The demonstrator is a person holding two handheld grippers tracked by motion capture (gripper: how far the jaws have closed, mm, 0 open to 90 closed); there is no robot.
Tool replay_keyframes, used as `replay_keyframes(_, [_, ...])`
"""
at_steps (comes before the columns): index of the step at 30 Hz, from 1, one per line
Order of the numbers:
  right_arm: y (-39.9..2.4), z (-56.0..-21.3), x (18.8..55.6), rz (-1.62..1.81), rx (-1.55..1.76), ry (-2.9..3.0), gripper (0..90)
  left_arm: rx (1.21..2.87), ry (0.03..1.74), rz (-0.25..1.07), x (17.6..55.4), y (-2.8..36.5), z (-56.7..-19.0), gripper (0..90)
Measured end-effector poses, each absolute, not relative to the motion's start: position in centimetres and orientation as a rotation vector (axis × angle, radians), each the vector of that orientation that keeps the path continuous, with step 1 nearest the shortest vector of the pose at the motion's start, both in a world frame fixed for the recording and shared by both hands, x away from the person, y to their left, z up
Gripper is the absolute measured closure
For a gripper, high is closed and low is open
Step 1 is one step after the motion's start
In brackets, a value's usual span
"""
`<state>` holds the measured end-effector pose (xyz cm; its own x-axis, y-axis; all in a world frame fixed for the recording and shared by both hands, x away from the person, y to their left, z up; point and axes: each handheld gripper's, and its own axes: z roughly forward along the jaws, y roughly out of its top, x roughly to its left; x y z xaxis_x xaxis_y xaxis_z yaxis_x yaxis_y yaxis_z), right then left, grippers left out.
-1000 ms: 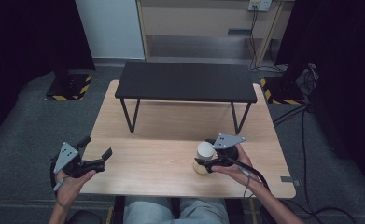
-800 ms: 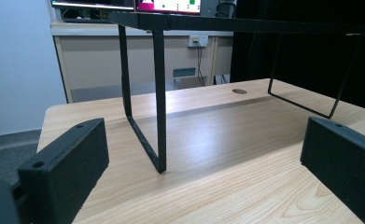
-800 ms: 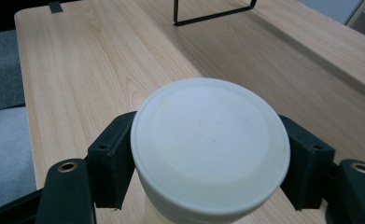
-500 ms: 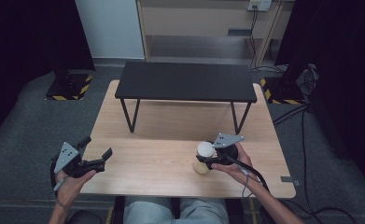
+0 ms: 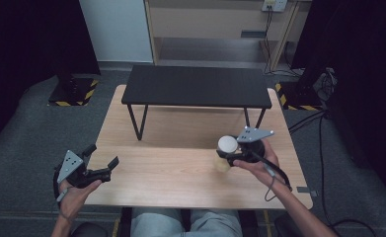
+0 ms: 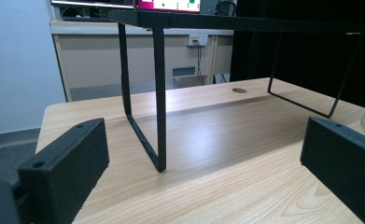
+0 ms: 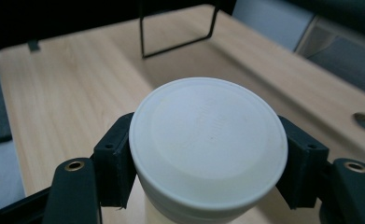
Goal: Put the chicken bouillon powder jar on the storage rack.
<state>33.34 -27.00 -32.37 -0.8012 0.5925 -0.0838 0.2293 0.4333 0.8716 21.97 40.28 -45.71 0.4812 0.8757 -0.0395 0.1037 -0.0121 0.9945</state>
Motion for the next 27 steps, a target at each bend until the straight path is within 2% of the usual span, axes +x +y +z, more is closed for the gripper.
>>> replay_keyframes(8, [-28.6,-24.2,34.0,1.327,0.776,2.151,33.1,1.476,0.904,0.764,22.1,40.3,-45.7,0.1])
replay_keyframes(12, [-28.9,-19.9,35.5,1.340,0.833,2.061,33.2,1.476,0.902,0.758,22.2,40.4,-45.7,0.2])
replay_keyframes(19, [-28.3,-17.0,39.1,1.323,0.907,1.986,33.2,1.471,0.902,0.755,22.2,40.4,-45.8,0.2])
replay_keyframes(27, [-26.8,-17.6,44.1,1.258,1.019,1.893,33.3,1.473,0.901,0.757,22.2,40.5,-45.8,0.4])
